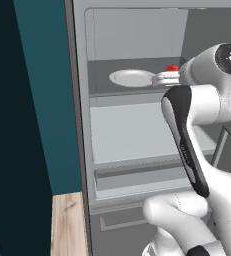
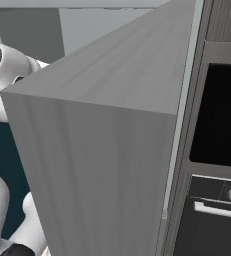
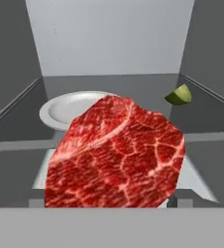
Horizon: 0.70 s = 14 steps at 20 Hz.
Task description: Retrieve the steak from the fridge and place it on the cutting board.
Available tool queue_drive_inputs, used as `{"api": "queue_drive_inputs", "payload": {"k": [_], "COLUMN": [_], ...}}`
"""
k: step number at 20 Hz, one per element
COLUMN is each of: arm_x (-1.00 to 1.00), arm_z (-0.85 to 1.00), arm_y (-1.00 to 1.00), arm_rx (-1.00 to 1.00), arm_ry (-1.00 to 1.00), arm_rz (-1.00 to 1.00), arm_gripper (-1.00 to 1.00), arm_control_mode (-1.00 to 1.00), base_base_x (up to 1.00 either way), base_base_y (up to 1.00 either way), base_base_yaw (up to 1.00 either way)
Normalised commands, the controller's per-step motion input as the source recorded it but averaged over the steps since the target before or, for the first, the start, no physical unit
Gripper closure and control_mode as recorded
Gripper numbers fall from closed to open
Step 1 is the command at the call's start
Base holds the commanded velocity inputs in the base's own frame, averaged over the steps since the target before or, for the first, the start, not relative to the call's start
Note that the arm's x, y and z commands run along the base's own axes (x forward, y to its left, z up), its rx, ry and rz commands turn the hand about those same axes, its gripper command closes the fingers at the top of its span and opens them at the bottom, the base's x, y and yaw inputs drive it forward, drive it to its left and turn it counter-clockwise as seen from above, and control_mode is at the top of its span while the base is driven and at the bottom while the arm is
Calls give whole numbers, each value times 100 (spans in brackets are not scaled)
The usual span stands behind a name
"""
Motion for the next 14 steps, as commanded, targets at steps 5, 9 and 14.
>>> {"api": "queue_drive_inputs", "payload": {"k": [5,9,14], "arm_x": [-95,-55,-19], "arm_z": [5,-3,-26], "arm_y": [0,0,-1], "arm_rx": [0,2,5], "arm_ry": [17,34,40], "arm_rz": [-16,-15,-4], "arm_gripper": [100,100,100], "arm_control_mode": [-100,-100,-100], "base_base_x": [0,0,0], "base_base_y": [0,0,0], "base_base_yaw": [0,0,0]}}
